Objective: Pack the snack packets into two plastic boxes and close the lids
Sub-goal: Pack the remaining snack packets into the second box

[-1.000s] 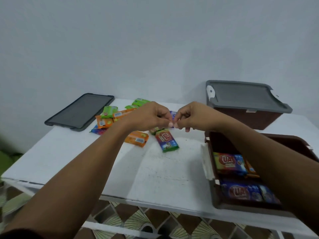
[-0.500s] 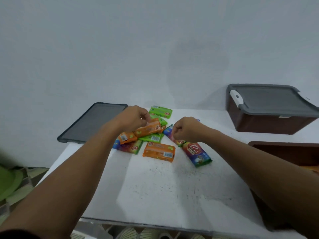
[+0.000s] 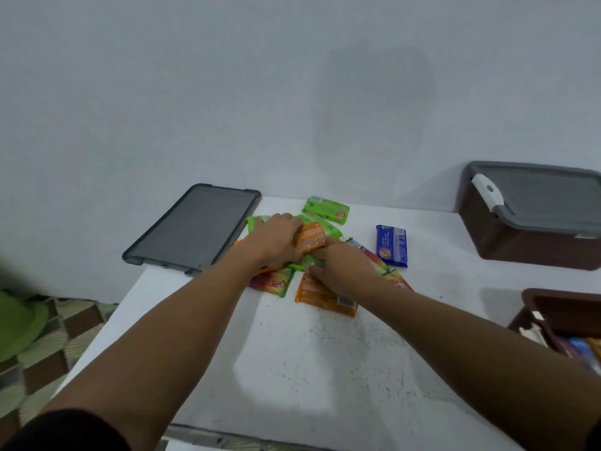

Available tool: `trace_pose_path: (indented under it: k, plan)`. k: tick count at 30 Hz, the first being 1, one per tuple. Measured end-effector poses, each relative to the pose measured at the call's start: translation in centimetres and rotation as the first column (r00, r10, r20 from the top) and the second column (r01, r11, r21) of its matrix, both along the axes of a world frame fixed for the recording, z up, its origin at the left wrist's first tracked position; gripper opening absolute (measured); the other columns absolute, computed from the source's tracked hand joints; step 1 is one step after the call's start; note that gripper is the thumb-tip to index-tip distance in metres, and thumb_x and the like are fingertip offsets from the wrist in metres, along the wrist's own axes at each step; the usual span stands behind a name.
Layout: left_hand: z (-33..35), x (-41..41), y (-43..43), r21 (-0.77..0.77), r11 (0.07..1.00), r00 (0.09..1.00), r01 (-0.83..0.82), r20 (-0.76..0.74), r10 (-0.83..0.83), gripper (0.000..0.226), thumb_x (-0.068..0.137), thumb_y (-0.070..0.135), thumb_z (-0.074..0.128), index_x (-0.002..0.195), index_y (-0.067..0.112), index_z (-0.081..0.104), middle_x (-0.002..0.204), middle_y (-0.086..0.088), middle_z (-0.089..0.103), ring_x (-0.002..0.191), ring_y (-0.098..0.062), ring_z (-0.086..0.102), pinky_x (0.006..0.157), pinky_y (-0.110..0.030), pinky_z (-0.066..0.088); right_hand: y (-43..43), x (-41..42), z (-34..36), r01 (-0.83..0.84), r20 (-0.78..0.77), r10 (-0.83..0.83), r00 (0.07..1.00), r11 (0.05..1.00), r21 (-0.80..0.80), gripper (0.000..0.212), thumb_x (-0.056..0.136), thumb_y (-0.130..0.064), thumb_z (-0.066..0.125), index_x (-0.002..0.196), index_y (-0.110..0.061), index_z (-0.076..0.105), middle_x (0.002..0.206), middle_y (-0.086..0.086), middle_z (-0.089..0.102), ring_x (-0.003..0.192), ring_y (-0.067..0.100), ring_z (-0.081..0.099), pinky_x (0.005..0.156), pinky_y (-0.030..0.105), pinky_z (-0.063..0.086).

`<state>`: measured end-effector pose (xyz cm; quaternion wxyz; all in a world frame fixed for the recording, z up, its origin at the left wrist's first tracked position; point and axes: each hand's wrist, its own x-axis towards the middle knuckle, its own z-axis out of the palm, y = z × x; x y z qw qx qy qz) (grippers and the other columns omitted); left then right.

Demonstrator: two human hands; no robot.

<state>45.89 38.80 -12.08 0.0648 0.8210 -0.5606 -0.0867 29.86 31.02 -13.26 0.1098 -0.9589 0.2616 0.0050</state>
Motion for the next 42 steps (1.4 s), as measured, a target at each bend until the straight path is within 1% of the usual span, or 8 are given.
trace_pose_path:
  k: [5,17,22,27,30,34,38,42]
  plan:
    - [0.5,1.0,0.5,-0.040,0.999,0.999,-0.037,-0.026,0.036,0.073,0.073,0.051,0.077,0.135,0.019,0.055,0.125,-0.005,0.058,0.113,-0.024,0.055,0.097,-0.045,0.045,0.2,0.6,0.2,0.004,-0.050,-0.004,0.999,1.000,-0.008,0.051,0.095,-0.053,0.056,0.141,-0.030,0.054,0.128,0.002,0.054,0.112,0.021,0.058,0.092,0.038,0.050]
    - [1.1,0.5,2.7,-0.088,0.992,0.993,-0.094,-0.086,0.087,0.074,0.073,0.059,0.075,0.135,0.025,0.055,0.121,0.002,0.060,0.104,-0.017,0.057,0.092,-0.041,0.049,0.9,0.5,0.1,-0.010,-0.043,0.005,0.999,0.994,-0.108,0.036,0.096,-0.045,0.055,0.120,-0.021,0.068,0.120,0.002,0.060,0.117,0.022,0.052,0.100,0.042,0.043]
    - [1.2,-0.4,3.5,-0.089,0.991,0.990,-0.100,-0.110,0.090,0.070,0.073,0.057,0.076,0.133,0.027,0.056,0.120,0.004,0.060,0.105,-0.017,0.059,0.091,-0.039,0.049,0.4,-1.1,1.0,0.091,-0.005,-0.091,0.996,0.994,0.061,0.037,0.095,-0.048,0.059,0.120,-0.023,0.070,0.116,0.002,0.063,0.106,0.019,0.059,0.089,0.038,0.054]
    - [1.5,-1.9,3.6,-0.066,0.996,0.991,-0.066,-0.117,0.058,0.069,0.078,0.052,0.078,0.138,0.024,0.055,0.121,0.001,0.058,0.107,-0.018,0.055,0.096,-0.044,0.048,-1.7,-4.2,1.5,0.256,-0.153,-0.270,0.951,0.961,-0.103,0.050,0.092,-0.051,0.063,0.129,-0.020,0.057,0.127,0.010,0.054,0.122,0.029,0.049,0.099,0.048,0.046]
    - [1.6,-3.2,3.1,-0.054,0.997,0.990,-0.050,-0.131,0.043,0.068,0.077,0.053,0.079,0.135,0.025,0.057,0.123,0.002,0.058,0.107,-0.019,0.056,0.097,-0.046,0.048,-2.6,-5.9,0.9,0.361,-0.217,-0.367,0.904,0.930,-0.070,0.060,0.091,-0.049,0.065,0.140,-0.020,0.047,0.137,0.014,0.048,0.128,0.033,0.045,0.101,0.051,0.045]
    - [1.9,-5.2,2.1,-0.033,0.999,0.992,-0.006,-0.129,0.002,0.061,0.076,0.052,0.078,0.128,0.027,0.059,0.120,0.003,0.060,0.103,-0.018,0.057,0.095,-0.045,0.048,-2.8,-7.2,0.6,0.384,-0.235,-0.360,0.903,0.921,0.063,0.076,0.079,-0.045,0.079,0.142,-0.024,0.042,0.134,0.012,0.052,0.123,0.033,0.051,0.098,0.053,0.050]
    - [2.5,-7.4,1.1,-0.032,0.999,0.991,0.035,-0.128,-0.039,0.061,0.077,0.052,0.077,0.129,0.026,0.059,0.119,0.003,0.060,0.105,-0.019,0.057,0.099,-0.047,0.046,-3.0,-8.7,1.3,0.353,-0.174,-0.332,0.927,0.930,0.106,0.051,0.088,-0.022,0.071,0.132,-0.016,0.048,0.125,0.011,0.059,0.111,0.026,0.059,0.093,0.040,0.055]
    - [3.1,-9.3,0.4,-0.042,0.998,0.988,0.046,-0.144,-0.052,0.053,0.076,0.052,0.075,0.122,0.028,0.063,0.113,0.004,0.063,0.098,-0.017,0.060,0.090,-0.043,0.052,-3.3,-10.8,2.3,0.370,-0.170,-0.348,0.922,0.922,0.116,0.053,0.082,-0.026,0.077,0.125,-0.014,0.047,0.116,0.008,0.060,0.103,0.024,0.059,0.091,0.037,0.052]
